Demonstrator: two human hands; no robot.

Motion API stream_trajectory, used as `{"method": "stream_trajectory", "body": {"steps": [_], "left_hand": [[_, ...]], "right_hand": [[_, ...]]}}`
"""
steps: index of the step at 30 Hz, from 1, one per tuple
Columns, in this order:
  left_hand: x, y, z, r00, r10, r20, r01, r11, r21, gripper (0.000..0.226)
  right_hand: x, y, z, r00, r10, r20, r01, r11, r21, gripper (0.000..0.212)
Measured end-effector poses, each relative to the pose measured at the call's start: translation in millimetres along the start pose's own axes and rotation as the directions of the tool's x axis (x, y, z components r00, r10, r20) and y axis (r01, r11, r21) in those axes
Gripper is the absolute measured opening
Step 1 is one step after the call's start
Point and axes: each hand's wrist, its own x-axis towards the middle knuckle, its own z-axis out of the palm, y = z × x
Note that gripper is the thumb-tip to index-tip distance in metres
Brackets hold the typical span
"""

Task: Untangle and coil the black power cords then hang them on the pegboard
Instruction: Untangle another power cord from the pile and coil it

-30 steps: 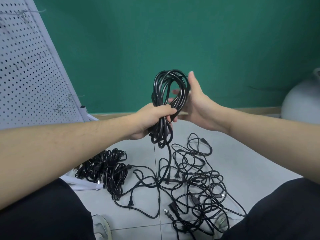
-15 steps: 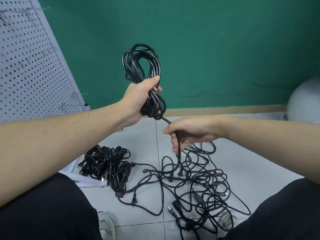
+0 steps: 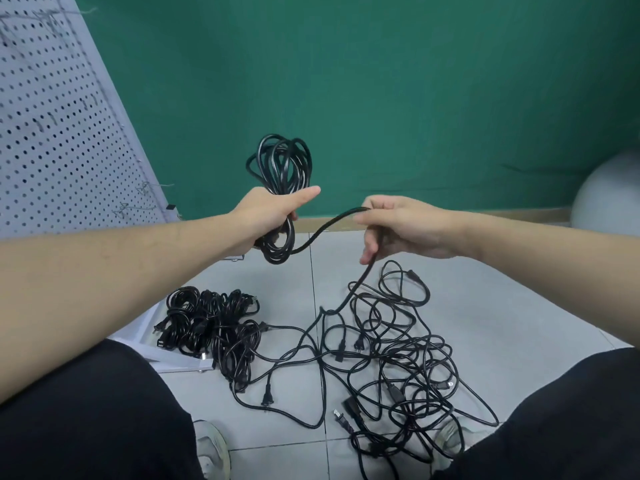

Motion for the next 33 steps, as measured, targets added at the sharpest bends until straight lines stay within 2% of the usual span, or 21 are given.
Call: {"method": "stream_trajectory", "body": {"steps": [1, 5, 7, 8, 10, 14, 17, 20, 22, 29, 31, 32, 33], "left_hand": [[-1, 0, 2, 1.0, 0.003, 0.012, -0.004, 0.999, 0.047, 0.075], [-8, 2, 10, 0.997, 0.004, 0.076, -0.019, 0.98, 0.198, 0.087], [-11, 6, 12, 0.989, -0.014, 0.149, -0.02, 0.975, 0.22, 0.091], [-13, 8, 13, 0.982, -0.016, 0.187, -0.028, 0.972, 0.235, 0.088], [-14, 10, 16, 0.965, 0.006, 0.261, -0.079, 0.959, 0.271, 0.066], [-13, 11, 30, 0.946, 0.023, 0.324, -0.116, 0.956, 0.27, 0.031], [-17, 9, 34, 0.949, 0.009, 0.315, -0.092, 0.963, 0.252, 0.025], [-20, 7, 32, 0.949, 0.012, 0.314, -0.077, 0.978, 0.195, 0.039], [-20, 6, 31, 0.947, 0.027, 0.319, -0.082, 0.984, 0.159, 0.046], [-34, 16, 36, 0.93, 0.123, 0.347, -0.144, 0.989, 0.034, 0.034], [-37, 18, 37, 0.911, 0.145, 0.387, -0.158, 0.987, 0.001, 0.032], [-39, 19, 38, 0.9, 0.157, 0.406, -0.165, 0.986, -0.016, 0.031], [-41, 20, 38, 0.889, 0.17, 0.424, -0.171, 0.985, -0.037, 0.029]], "right_hand": [[0, -2, 2, 1.0, -0.018, -0.009, 0.018, 1.0, 0.01, 0.013], [2, -9, 6, 0.992, -0.114, -0.054, 0.114, 0.993, -0.007, 0.024], [2, -12, 8, 0.974, -0.197, -0.113, 0.186, 0.978, -0.096, 0.027], [2, -14, 10, 0.961, -0.236, -0.146, 0.212, 0.964, -0.163, 0.029], [2, -16, 13, 0.932, -0.296, -0.208, 0.232, 0.931, -0.283, 0.029], [8, -21, 12, 0.851, -0.373, -0.369, 0.193, 0.877, -0.44, 0.033], [12, -24, 0, 0.828, -0.31, -0.468, 0.187, 0.938, -0.291, 0.035], [12, -23, -10, 0.891, -0.242, -0.383, 0.239, 0.969, -0.058, 0.016], [12, -19, -12, 0.902, -0.237, -0.362, 0.272, 0.961, 0.048, 0.01], [14, -15, -2, 0.819, -0.243, -0.519, 0.319, 0.946, 0.06, 0.007], [16, -15, 0, 0.743, -0.256, -0.618, 0.318, 0.948, -0.01, 0.018], [16, -16, 0, 0.727, -0.245, -0.642, 0.302, 0.953, -0.023, 0.027], [16, -16, 1, 0.744, -0.21, -0.634, 0.286, 0.958, 0.018, 0.036]]}}
